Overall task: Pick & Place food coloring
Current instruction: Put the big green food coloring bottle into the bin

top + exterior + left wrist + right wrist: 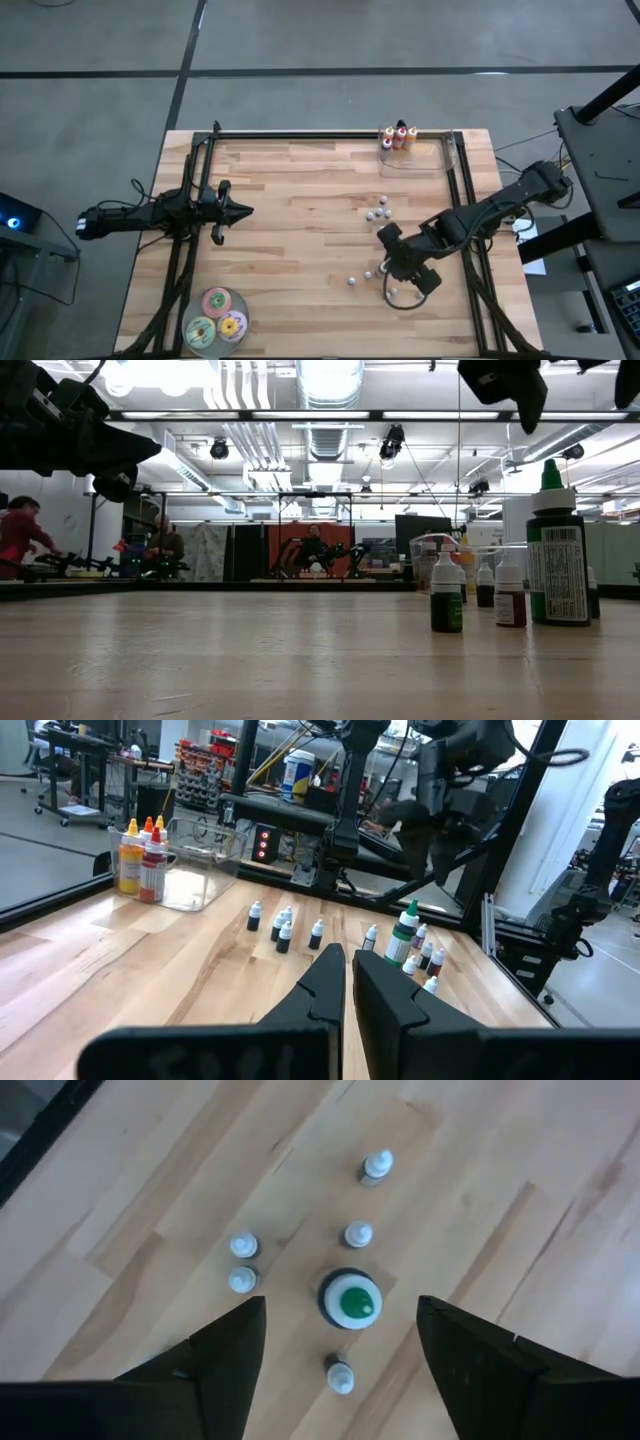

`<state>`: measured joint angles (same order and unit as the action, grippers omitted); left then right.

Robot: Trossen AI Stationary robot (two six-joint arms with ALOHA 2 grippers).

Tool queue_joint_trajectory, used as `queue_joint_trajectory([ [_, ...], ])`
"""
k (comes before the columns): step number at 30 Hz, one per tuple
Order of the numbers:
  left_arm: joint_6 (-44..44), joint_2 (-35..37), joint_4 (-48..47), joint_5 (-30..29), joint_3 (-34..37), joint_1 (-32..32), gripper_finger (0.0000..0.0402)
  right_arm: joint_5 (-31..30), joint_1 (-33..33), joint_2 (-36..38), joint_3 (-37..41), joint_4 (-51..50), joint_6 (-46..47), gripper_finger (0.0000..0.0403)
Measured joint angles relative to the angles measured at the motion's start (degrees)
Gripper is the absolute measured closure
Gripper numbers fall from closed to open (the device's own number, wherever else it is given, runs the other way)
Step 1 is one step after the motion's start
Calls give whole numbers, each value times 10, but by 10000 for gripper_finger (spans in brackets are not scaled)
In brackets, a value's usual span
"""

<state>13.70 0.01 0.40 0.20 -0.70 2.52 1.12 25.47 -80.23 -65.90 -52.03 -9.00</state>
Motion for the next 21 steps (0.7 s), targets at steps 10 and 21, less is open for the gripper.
queue_joint_trajectory([
  [10, 0, 0, 0, 0, 0, 0, 402, 0, 1, -57, 0, 1, 0, 149],
  [21, 0, 0, 0, 0, 0, 0, 402, -27, -2, -89, 8, 7, -10, 161],
])
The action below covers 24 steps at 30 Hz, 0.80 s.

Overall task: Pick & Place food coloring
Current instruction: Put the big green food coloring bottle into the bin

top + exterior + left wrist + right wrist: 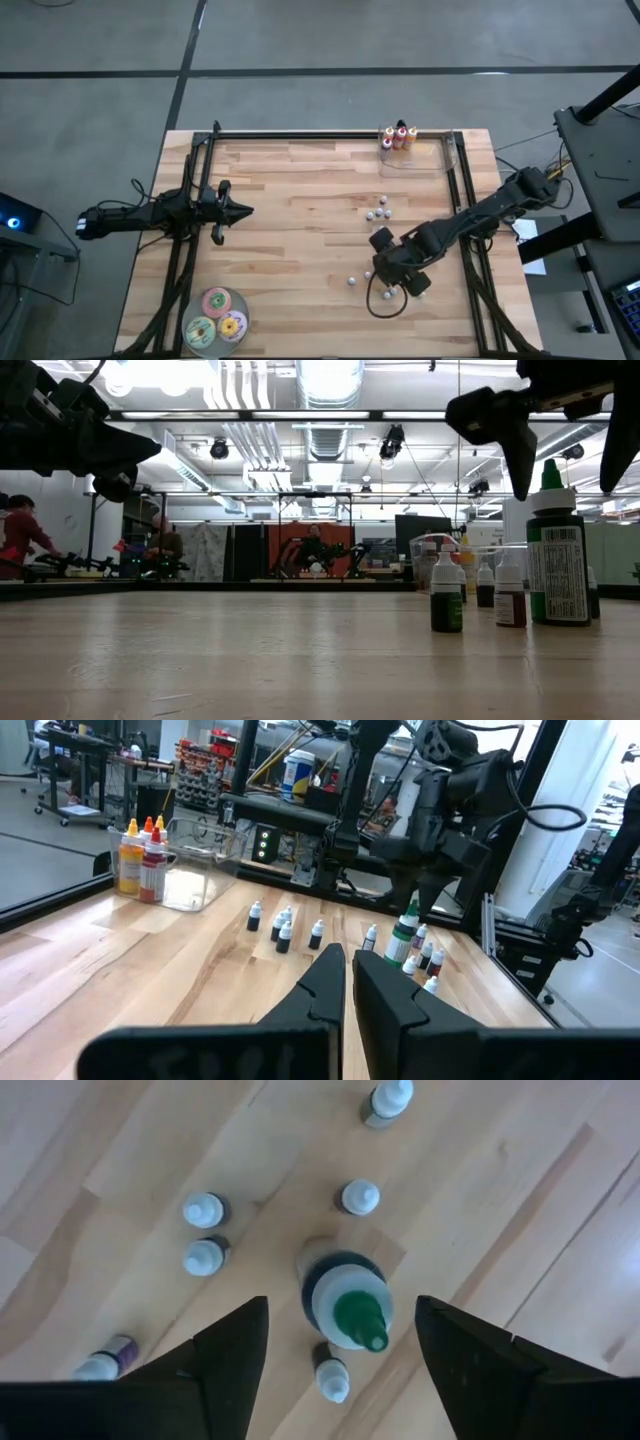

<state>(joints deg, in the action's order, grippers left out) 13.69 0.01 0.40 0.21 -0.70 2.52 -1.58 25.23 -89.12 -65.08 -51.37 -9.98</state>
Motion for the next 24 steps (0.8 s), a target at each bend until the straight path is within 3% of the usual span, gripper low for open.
queue_joint_trajectory([
  [13, 0, 0, 0, 0, 0, 0, 402, 0, -4, -2, 24, 44, -1, 173],
  [24, 0, 0, 0, 0, 0, 0, 402, 4, -12, -2, 28, 44, -6, 226],
])
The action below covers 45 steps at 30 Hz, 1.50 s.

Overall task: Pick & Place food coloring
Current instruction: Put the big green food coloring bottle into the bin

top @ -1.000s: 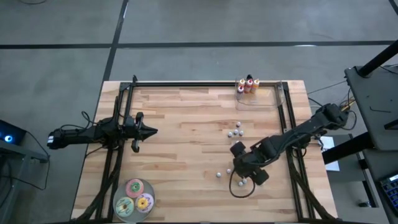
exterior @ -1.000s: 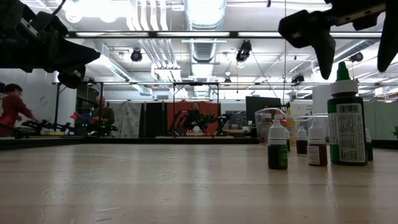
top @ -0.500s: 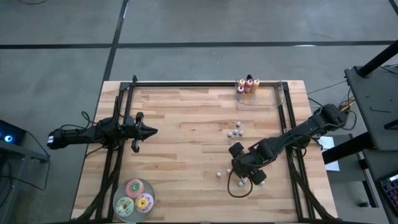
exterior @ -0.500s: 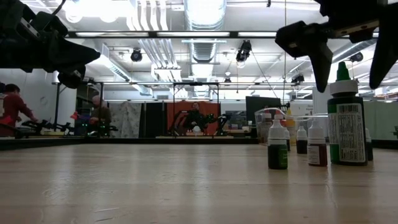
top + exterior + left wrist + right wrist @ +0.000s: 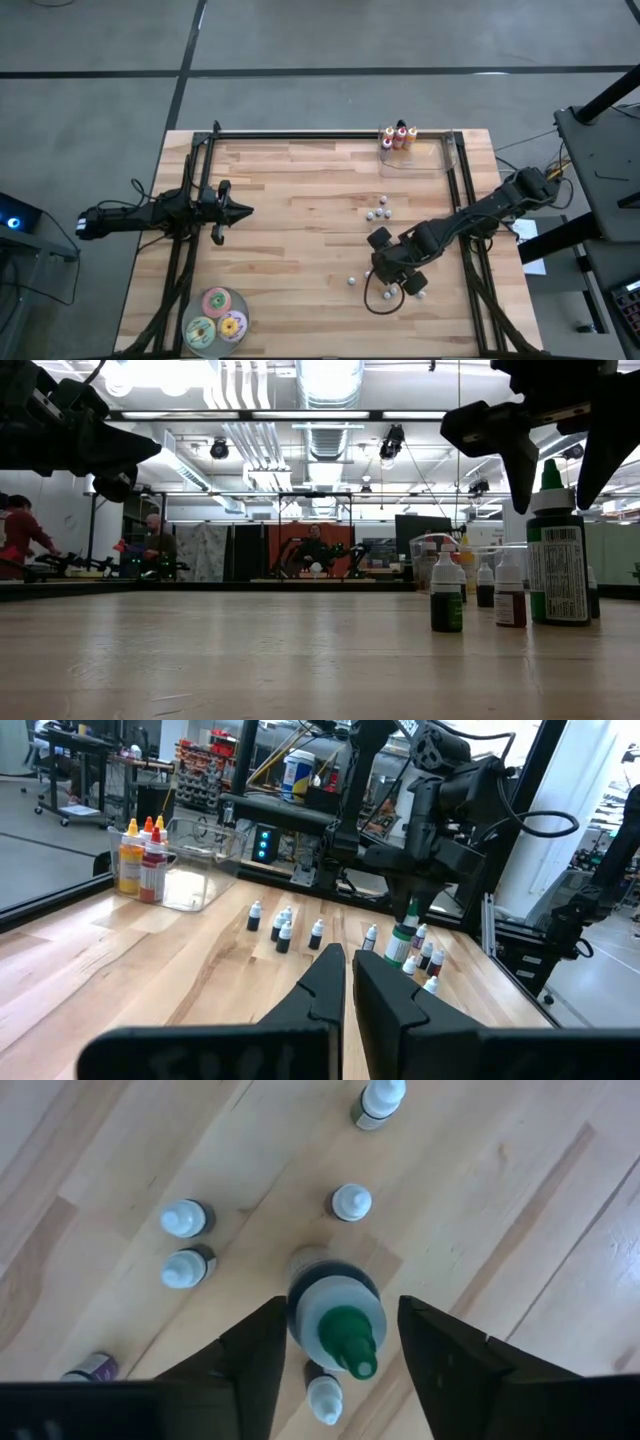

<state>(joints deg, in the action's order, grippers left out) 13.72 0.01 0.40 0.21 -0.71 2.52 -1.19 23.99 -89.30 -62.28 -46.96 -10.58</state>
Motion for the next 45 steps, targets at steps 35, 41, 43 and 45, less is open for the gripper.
queue_joint_trajectory([
  [35, 0, 0, 0, 0, 0, 0, 402, 16, -91, 64, -93, -99, -14, 290],
  [41, 0, 0, 0, 0, 0, 0, 402, 14, -157, 62, -134, -117, -6, 289],
  [43, 0, 0, 0, 0, 0, 0, 402, 12, -177, 60, -146, -116, 3, 289],
  [45, 0, 0, 0, 0, 0, 0, 402, 12, -197, 59, -156, -116, 7, 290],
])
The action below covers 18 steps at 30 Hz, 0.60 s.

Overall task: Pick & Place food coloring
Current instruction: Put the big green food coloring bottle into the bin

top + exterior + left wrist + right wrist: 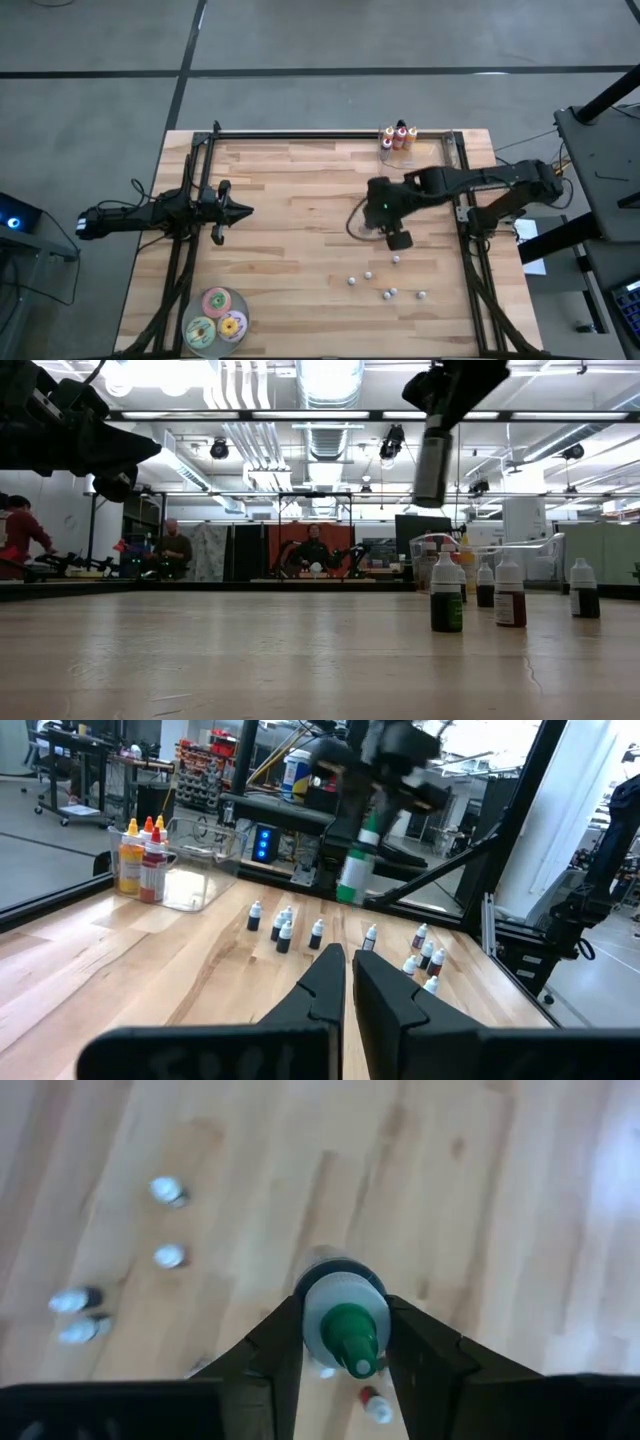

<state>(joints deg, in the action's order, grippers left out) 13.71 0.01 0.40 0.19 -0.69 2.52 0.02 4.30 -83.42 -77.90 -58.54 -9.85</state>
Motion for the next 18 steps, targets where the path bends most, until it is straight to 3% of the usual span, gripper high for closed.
queue_joint_trajectory([
  [18, 0, 0, 0, 0, 0, 0, 402, -2, -175, 4, -34, -80, 49, 291],
])
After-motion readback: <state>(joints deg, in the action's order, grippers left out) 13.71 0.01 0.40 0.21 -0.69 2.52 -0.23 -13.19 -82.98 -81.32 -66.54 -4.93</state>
